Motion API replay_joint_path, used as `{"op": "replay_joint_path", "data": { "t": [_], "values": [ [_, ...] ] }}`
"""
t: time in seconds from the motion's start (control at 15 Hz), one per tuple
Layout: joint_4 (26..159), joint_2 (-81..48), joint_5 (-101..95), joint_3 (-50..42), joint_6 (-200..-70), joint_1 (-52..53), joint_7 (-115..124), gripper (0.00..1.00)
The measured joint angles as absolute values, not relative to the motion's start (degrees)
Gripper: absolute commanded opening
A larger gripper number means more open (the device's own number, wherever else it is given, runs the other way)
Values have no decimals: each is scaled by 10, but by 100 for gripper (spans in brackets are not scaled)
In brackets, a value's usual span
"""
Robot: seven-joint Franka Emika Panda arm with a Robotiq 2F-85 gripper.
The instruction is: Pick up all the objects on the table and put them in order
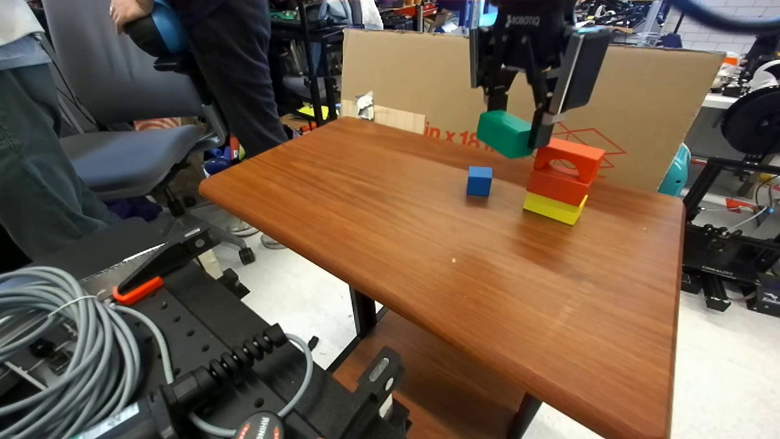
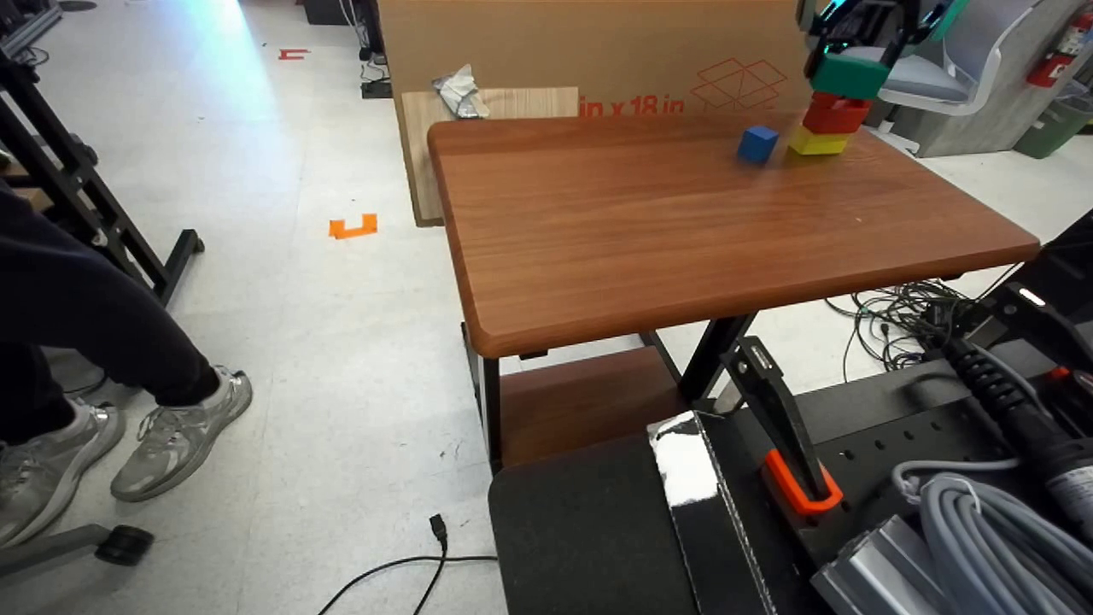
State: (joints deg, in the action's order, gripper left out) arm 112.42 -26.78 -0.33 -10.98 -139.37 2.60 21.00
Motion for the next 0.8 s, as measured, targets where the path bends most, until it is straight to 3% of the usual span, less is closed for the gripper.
{"op": "replay_joint_path", "data": {
  "t": [0.33,0.8],
  "values": [
    [1128,-213,-3,-109,-1351,-18,163,43],
    [1107,-237,-6,-92,-1381,-32,62,43]
  ]
}}
